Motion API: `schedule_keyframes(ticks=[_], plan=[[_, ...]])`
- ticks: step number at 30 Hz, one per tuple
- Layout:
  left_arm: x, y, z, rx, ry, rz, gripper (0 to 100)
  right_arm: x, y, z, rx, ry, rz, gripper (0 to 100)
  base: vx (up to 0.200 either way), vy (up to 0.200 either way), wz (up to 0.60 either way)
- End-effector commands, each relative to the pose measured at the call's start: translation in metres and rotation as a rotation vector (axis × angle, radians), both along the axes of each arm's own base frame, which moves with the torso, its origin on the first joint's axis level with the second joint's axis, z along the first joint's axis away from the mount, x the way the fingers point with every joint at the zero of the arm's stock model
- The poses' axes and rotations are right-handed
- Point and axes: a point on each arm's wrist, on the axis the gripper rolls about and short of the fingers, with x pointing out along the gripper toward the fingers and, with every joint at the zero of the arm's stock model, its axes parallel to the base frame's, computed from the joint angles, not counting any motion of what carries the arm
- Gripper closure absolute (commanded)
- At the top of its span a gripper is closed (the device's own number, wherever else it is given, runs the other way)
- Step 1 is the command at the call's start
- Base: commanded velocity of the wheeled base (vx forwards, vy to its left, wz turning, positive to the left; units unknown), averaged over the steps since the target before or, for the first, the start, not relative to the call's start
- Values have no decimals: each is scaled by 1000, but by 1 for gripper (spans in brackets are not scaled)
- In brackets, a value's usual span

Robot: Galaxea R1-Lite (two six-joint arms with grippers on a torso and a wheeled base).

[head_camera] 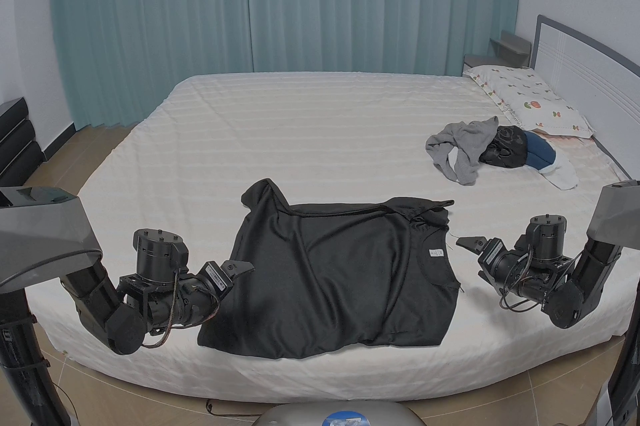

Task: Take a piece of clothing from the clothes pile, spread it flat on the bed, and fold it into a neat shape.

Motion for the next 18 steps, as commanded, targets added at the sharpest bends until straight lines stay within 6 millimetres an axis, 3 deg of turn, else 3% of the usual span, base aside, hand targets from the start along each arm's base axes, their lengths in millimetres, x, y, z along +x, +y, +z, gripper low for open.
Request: schedule_keyframes(ticks=[1, 7, 9, 13, 18], plan=[[-2, 5, 12, -5, -37, 18, 0, -9, 9, -4, -15, 24, 40, 0, 0, 0, 0], [-7, 10, 17, -6, -46, 29, 0, -17, 19, -7, -22, 46, 78, 0, 0, 0, 0], [-10, 10, 16, -2, -36, 28, 0, -20, 21, -8, -29, 51, 90, 0, -200, 0, 0], [-21, 15, 7, 16, 16, 31, 0, -24, 25, -11, -56, 60, 119, 0, -200, 0, 0], [-33, 29, -6, 49, 85, 62, 0, -26, 27, -12, -60, 67, 129, 0, 0, 0, 0]])
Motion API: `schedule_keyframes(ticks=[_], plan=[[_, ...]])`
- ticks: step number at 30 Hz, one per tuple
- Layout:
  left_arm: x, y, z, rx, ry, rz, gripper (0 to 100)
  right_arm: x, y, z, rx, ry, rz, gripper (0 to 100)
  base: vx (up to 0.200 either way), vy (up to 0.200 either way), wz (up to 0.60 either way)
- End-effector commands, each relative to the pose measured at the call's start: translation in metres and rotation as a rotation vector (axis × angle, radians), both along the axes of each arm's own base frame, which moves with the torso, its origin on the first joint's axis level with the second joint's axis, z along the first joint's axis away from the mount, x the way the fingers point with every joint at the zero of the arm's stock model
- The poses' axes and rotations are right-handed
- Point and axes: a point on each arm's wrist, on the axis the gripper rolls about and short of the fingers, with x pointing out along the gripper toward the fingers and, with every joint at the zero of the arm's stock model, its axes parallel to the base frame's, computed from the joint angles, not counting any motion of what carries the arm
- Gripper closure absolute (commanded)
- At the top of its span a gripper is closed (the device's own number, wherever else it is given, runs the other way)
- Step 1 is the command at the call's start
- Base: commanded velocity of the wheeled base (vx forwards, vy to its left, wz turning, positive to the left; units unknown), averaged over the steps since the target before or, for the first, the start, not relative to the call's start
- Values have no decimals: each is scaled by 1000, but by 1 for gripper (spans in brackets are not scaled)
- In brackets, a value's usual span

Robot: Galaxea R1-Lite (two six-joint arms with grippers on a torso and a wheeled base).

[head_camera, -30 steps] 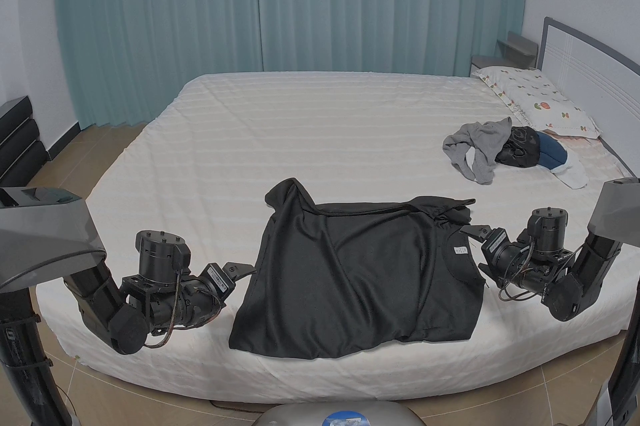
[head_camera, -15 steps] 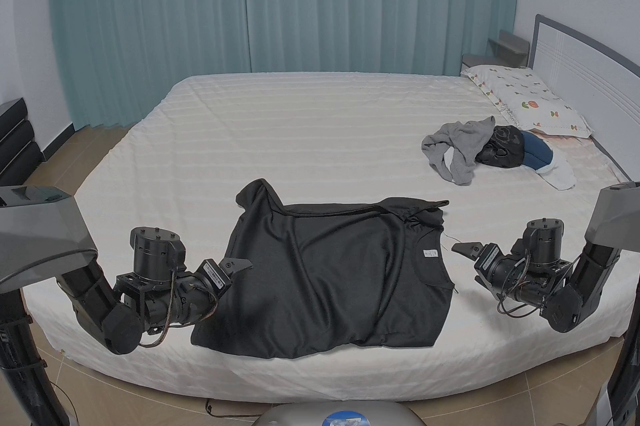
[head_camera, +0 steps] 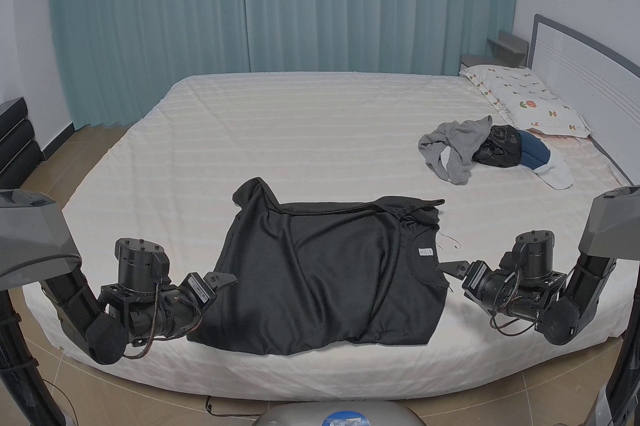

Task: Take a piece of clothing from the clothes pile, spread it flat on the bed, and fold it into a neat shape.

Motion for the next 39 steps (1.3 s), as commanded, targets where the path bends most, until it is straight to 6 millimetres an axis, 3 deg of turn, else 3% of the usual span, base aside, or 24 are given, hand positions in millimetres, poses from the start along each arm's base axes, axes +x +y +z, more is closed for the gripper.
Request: schedule_keyframes(ticks=[1, 7, 11, 26, 27, 39], plan=[[-10, 12, -11, 30, 61, 25, 0, -2, 2, -2, -5, 11, 9, 0, 0, 0, 0], [-12, 18, -44, 157, 154, 57, 0, -2, 2, -6, -9, 23, 10, 0, 0, 0, 0], [-8, 18, -54, 194, 138, 84, 0, -4, 5, -7, -10, 29, 21, 0, 0, 0, 0], [-2, 18, -66, 236, 112, 89, 0, -4, 6, -13, -19, 50, 27, 0, 0, 0, 0], [-1, 18, -65, 240, 108, 86, 100, -4, 7, -15, -20, 53, 30, 0, 0, 0, 0], [-5, 19, -61, 243, 98, 89, 100, -4, 13, -28, -56, 81, 68, 0, 0, 0, 0]])
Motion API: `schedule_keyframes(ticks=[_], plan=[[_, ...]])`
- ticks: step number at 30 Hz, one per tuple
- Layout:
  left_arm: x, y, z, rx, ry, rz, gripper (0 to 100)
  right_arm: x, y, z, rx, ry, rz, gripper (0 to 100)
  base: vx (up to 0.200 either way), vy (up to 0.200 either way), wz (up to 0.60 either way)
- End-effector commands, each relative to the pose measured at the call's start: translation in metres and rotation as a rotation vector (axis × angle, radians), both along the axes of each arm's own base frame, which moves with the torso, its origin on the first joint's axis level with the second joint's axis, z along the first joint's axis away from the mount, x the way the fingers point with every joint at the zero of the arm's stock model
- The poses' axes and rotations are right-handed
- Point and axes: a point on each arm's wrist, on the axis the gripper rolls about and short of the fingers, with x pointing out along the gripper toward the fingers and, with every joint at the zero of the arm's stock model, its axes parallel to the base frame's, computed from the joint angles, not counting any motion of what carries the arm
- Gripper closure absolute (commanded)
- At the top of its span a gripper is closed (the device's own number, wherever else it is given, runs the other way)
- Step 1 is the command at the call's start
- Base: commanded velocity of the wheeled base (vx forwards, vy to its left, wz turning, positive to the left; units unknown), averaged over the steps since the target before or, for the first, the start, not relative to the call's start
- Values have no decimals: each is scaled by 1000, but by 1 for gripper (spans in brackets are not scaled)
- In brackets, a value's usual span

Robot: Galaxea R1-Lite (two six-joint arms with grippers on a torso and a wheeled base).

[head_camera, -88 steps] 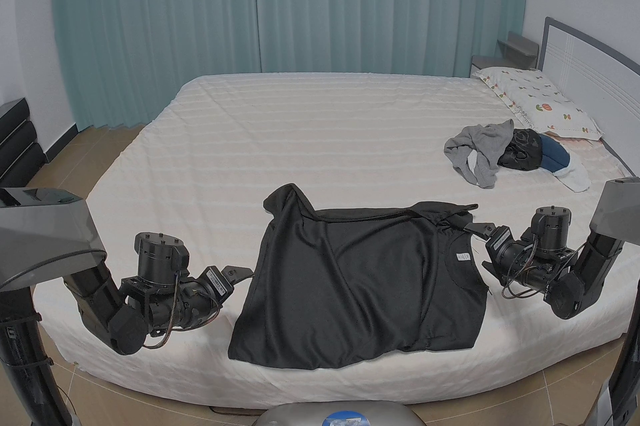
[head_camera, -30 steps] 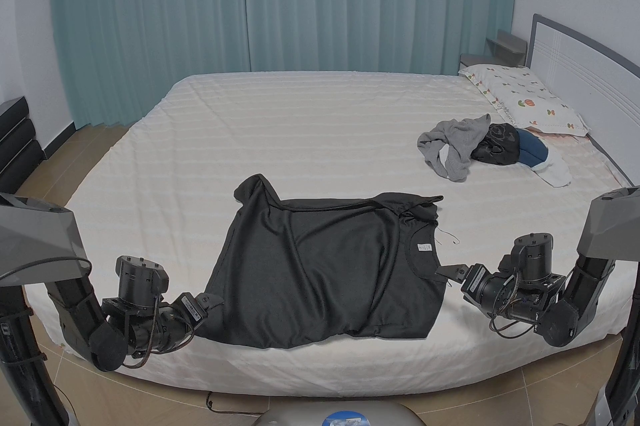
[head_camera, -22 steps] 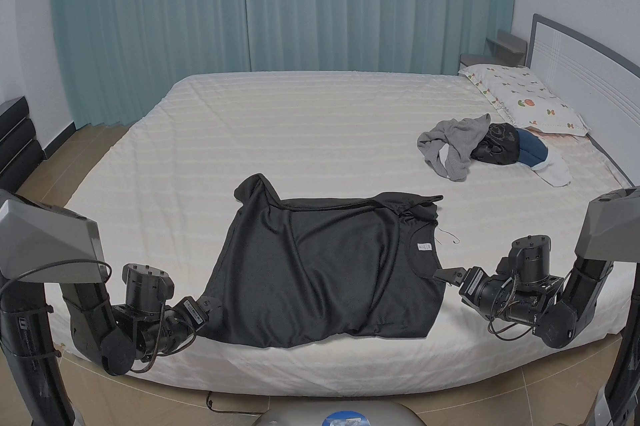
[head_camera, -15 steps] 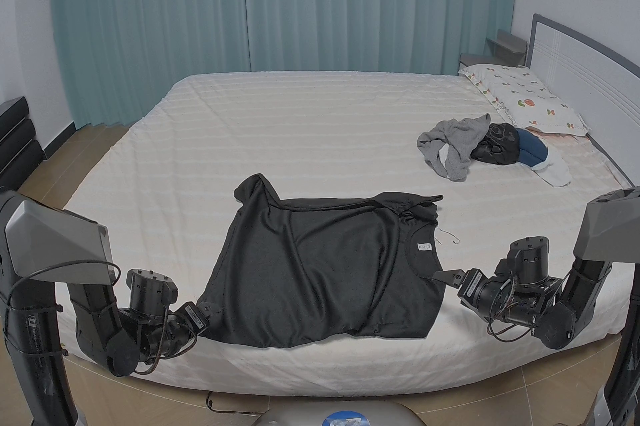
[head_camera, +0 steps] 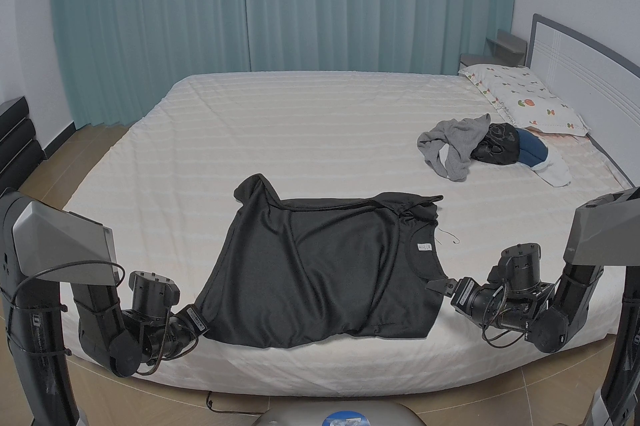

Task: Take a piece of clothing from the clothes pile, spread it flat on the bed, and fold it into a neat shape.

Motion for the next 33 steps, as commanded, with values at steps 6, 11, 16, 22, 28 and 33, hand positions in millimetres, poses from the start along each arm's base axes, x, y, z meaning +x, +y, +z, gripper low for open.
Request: schedule_keyframes(ticks=[6, 11, 16, 22, 28, 33], plan=[[-3, 5, 23, -14, -66, 19, 100, 12, 6, -19, -20, 22, 16, 0, 0, 0, 0], [-2, 11, 29, -16, -88, 40, 100, 17, 9, -24, -46, 33, 34, 0, 0, 0, 0], [-1, 12, 32, -17, -101, 46, 100, 29, 13, -33, -54, 50, 38, 0, 0, 0, 0], [0, 14, 32, -17, -103, 54, 100, 35, 15, -32, -49, 29, 37, 100, 0, 0, 0], [6, 18, 35, -28, -137, 82, 100, 66, 12, -2, -17, -108, -22, 100, 0, 0, 0], [14, 25, 42, -63, -220, 128, 100, 97, 7, 21, -26, -198, -110, 100, 0, 0, 0]])
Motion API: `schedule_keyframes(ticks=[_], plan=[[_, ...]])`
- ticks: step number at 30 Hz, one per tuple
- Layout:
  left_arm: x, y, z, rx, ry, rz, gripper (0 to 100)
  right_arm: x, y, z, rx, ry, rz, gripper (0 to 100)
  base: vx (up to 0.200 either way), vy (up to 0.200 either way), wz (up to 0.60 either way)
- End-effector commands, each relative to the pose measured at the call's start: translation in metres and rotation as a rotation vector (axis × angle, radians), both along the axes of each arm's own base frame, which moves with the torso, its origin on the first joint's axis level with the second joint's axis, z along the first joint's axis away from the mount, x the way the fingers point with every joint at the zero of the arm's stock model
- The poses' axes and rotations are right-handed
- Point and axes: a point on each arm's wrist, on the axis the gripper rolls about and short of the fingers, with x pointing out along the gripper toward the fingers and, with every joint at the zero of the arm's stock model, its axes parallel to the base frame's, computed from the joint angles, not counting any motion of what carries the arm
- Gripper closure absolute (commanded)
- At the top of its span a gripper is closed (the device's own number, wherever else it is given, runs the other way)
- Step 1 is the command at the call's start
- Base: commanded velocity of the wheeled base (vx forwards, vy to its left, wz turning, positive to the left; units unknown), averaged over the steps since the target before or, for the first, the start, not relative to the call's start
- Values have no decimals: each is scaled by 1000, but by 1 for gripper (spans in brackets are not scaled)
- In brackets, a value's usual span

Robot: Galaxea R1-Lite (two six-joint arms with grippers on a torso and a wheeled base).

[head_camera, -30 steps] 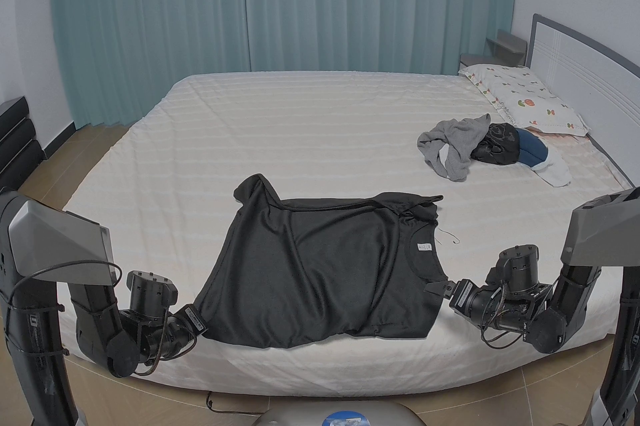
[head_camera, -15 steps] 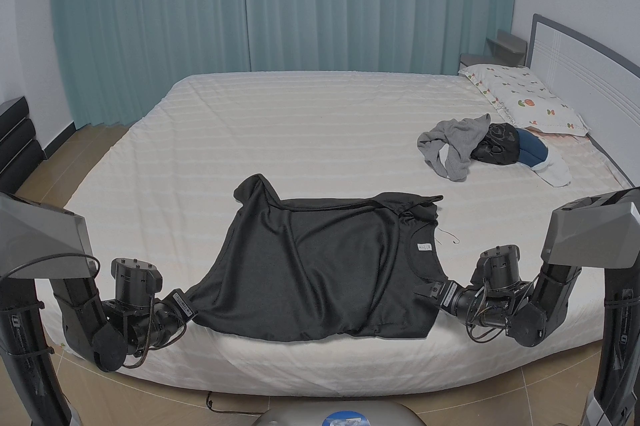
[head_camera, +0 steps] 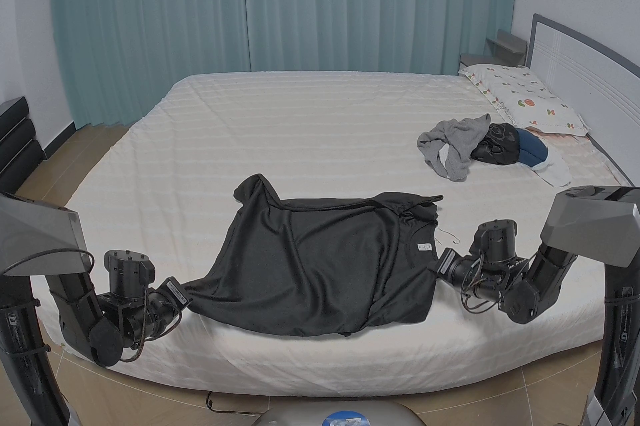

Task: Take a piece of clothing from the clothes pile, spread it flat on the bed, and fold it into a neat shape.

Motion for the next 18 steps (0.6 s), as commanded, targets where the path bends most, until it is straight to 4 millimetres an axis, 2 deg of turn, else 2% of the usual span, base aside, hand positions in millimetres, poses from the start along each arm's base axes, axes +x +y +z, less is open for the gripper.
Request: schedule_keyframes(ticks=[1, 8, 12, 14, 15, 18], plan=[[10, 9, 7, -40, -89, 60, 100, 35, -6, 32, 8, -114, -85, 100, 0, 0, 0], [20, 13, 7, -57, -125, 84, 100, 72, -7, 52, 14, -142, -115, 100, 0, 0, 0], [32, 15, 4, -76, -149, 150, 100, 93, -3, 49, 1, -142, -144, 100, 0, 0, 0], [33, 15, 4, -76, -151, 157, 100, 94, -3, 48, -1, -145, -146, 100, 0, 0, 0], [38, 19, 3, -80, -160, 184, 100, 103, 0, 43, -6, -149, -151, 100, 0, 0, 0], [45, 30, 4, -80, -179, 218, 100, 112, 4, 38, -10, -138, -149, 100, 0, 0, 0]])
